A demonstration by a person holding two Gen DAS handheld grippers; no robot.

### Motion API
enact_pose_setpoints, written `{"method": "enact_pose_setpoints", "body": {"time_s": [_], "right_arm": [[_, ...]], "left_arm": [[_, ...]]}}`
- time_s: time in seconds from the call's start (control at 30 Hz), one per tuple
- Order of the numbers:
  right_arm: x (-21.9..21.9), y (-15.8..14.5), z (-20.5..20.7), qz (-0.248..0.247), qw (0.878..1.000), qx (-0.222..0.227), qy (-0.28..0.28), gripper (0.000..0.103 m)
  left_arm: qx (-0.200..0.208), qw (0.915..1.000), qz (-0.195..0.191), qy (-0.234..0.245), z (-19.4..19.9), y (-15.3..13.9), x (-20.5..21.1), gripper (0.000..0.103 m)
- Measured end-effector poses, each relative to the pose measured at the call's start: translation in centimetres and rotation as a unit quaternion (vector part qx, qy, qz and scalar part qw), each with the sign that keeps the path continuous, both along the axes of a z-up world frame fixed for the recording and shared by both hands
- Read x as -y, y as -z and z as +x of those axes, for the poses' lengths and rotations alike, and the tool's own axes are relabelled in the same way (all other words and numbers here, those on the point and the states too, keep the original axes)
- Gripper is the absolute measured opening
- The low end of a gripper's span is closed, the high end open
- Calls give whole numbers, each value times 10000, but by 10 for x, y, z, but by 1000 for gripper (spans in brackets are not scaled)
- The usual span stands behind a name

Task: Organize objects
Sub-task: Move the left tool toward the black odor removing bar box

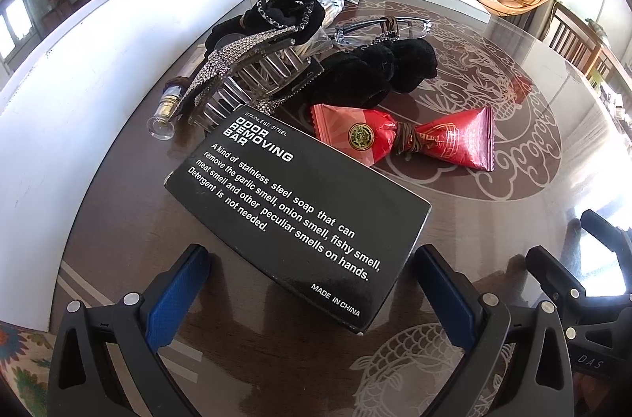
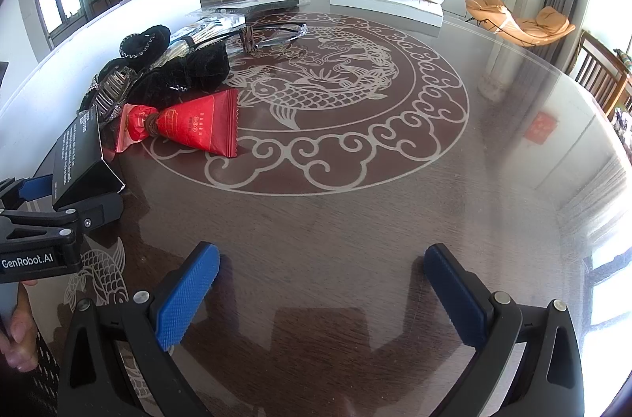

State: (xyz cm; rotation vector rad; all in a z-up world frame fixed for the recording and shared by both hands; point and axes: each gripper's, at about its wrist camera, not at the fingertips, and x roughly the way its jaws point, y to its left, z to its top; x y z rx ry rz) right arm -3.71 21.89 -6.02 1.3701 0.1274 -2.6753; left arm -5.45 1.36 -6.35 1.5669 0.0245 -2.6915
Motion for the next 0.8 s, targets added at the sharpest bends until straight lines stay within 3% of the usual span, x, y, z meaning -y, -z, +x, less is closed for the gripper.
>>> {"method": "enact_pose_setpoints", "body": {"time_s": [0.57,0.8], "right_arm": [[0,0,0,-3,10000,-1,-3,103],[0,0,0,-4,10000,-2,-7,103]], "left_arm": [[-2,9996,-5,291,1,0,1,103],[-88,9946,3,1038,2,0,6,103]]}}
